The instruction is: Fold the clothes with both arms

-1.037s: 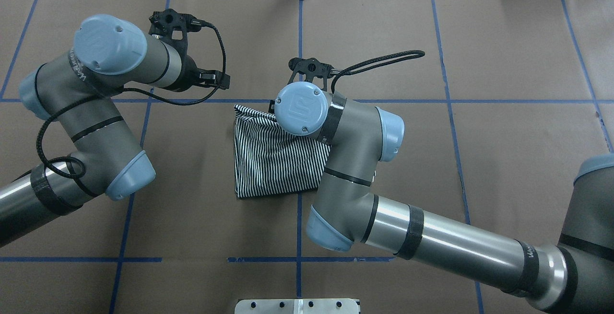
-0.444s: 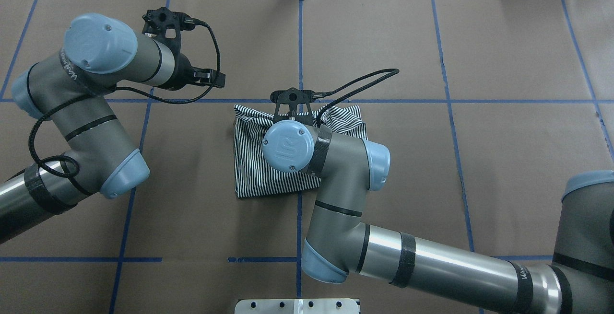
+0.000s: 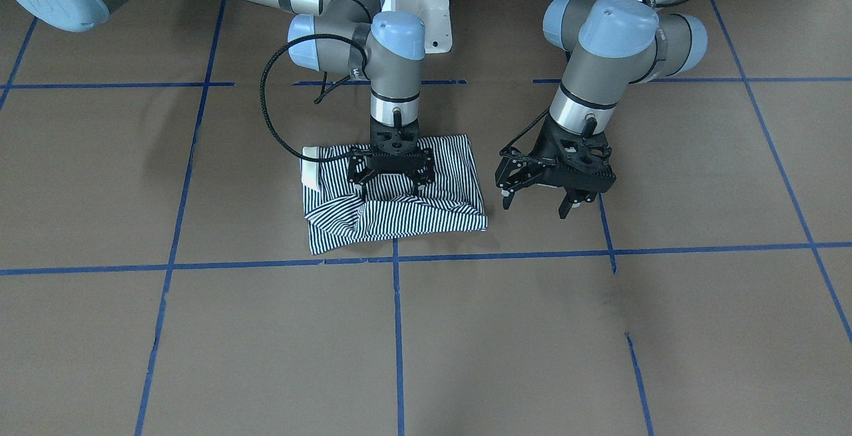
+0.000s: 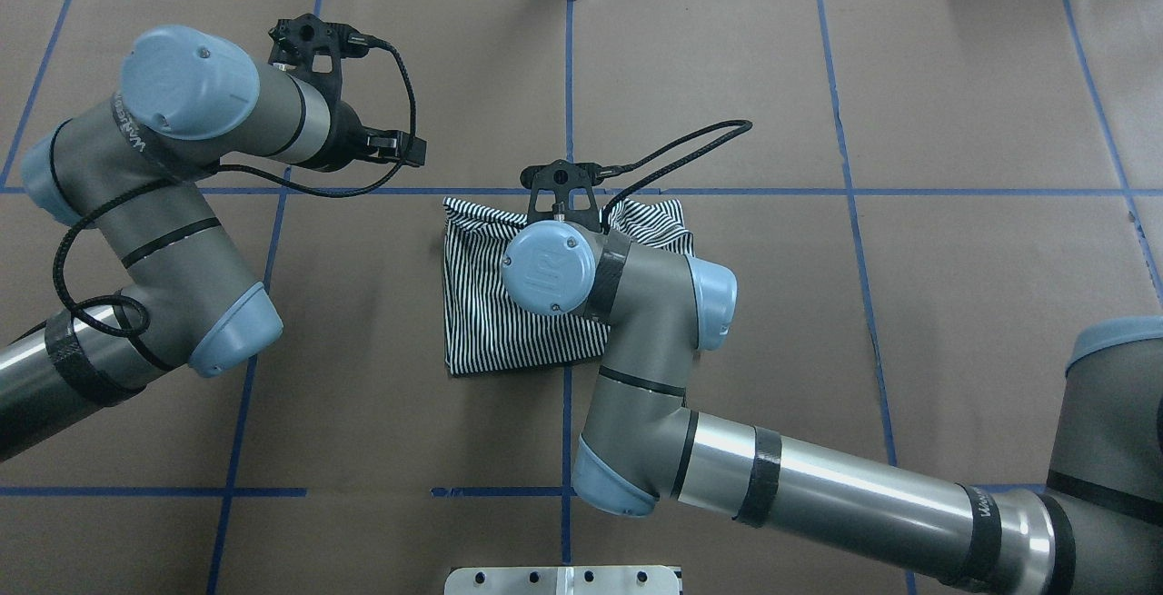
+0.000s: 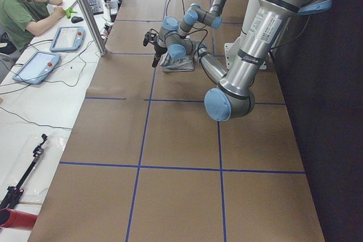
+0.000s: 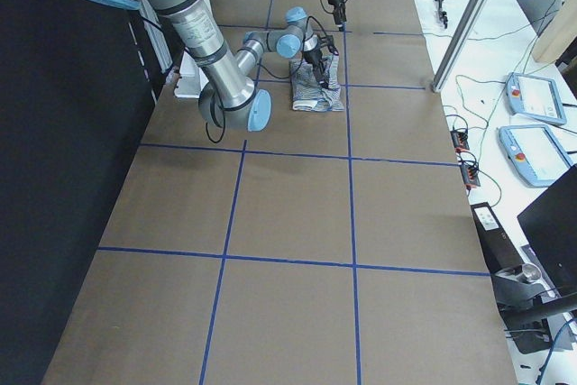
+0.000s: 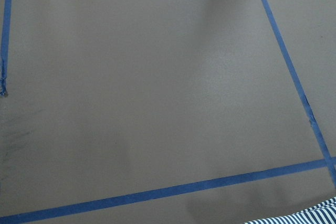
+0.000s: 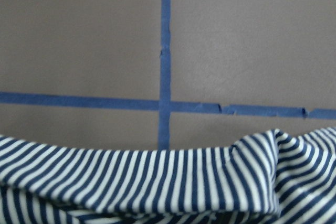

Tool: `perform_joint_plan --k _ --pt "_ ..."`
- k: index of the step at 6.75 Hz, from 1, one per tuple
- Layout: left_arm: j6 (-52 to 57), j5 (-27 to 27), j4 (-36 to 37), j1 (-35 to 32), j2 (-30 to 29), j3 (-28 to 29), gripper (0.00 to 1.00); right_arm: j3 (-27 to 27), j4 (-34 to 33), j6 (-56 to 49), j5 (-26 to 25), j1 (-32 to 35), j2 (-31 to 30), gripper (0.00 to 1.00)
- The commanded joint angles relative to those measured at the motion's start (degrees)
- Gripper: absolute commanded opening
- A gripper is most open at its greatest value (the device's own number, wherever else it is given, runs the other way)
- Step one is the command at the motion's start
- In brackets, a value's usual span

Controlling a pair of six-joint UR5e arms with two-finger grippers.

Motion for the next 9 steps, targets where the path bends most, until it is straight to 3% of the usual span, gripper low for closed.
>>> perform_joint_plan --k 1,2,5,7,9 --pt "-0.02 -0.01 0.0 0.0 -0.02 -0.28 1.0 -8.52 0.71 -2.9 0.11 5.35 4.39 1.0" --pt "-0.11 -0.01 0.09 0.0 0.07 -0.97 1.0 -13.79 2.8 -4.91 0.38 8.25 7.03 1.0" --pt "-0.2 -0.01 0.09 0.09 0.07 -0.98 1.0 -13.77 3.79 -9.24 9.07 14.61 8.9 1.0" --pt "-0.2 -0.01 0.0 0.18 0.16 -0.89 1.0 -8.35 0.39 -8.62 9.08 11.9 6.72 1.0" --pt "-0.2 -0.01 0.0 0.18 0.16 -0.63 1.0 1.92 -6.56 -8.79 6.46 7.52 0.93 1.0"
